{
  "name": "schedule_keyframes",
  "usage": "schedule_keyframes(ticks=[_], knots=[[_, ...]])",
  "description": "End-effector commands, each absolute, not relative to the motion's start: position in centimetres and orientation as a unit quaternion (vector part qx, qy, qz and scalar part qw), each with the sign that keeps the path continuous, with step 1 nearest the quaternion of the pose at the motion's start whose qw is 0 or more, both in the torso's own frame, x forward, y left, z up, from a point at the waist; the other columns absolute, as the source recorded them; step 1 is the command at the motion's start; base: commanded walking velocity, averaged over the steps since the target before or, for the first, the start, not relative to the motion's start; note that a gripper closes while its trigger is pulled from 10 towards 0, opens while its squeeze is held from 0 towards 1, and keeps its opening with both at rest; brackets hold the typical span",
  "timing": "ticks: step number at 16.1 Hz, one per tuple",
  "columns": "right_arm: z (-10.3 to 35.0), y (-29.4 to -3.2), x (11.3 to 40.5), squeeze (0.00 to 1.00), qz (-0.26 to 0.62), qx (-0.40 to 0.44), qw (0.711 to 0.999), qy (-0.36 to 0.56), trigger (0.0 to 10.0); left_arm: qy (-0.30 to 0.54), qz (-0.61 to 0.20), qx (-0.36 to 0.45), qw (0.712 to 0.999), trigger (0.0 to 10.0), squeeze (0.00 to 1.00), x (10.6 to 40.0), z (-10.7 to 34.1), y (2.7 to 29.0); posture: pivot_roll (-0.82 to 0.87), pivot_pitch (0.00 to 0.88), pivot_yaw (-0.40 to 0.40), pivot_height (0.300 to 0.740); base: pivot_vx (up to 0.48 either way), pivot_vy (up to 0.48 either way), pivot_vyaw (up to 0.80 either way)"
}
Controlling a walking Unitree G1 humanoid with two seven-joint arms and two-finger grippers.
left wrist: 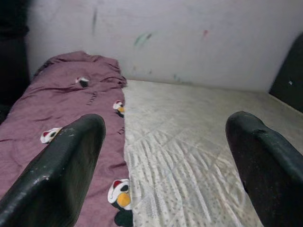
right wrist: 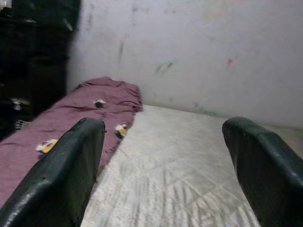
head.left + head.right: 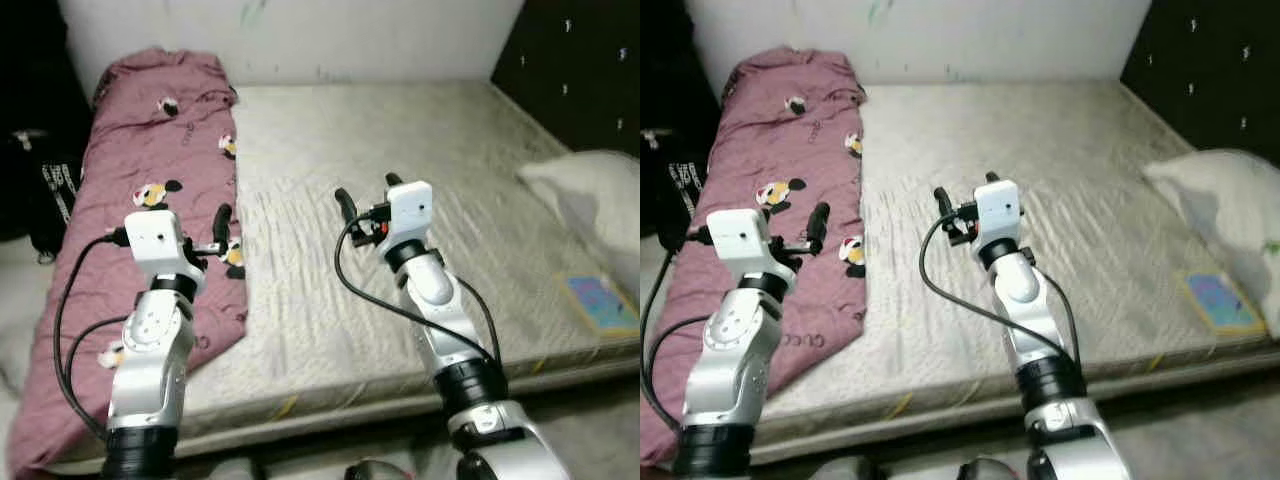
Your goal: Clean up the room
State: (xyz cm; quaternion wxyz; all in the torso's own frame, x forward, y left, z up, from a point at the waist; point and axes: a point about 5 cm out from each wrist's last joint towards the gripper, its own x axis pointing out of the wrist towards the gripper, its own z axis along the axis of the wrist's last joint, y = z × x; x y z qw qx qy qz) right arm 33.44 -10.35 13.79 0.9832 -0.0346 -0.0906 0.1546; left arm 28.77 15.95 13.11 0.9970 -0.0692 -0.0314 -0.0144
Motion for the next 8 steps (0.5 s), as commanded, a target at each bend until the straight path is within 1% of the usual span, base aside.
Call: schedule_keyframes(ticks=[1, 8], knots=[[13.66, -10.88, 33.47, 0.0, 0.146, -0.037, 0.985, -0.087, 10.0, -0.033, -0.02, -0.064, 0.997, 10.0, 0.0, 28.71, 13.24, 15.63, -0.02, 0.0, -0.031, 0.74, 0.0, 0.461, 0.0], [13.62, -10.98, 33.47, 0.0, 0.142, -0.032, 0.986, -0.087, 10.0, -0.032, -0.028, -0.062, 0.997, 10.0, 0.0, 28.55, 13.31, 15.41, -0.02, 0.0, -0.034, 0.74, 0.0, 0.46, 0.0]])
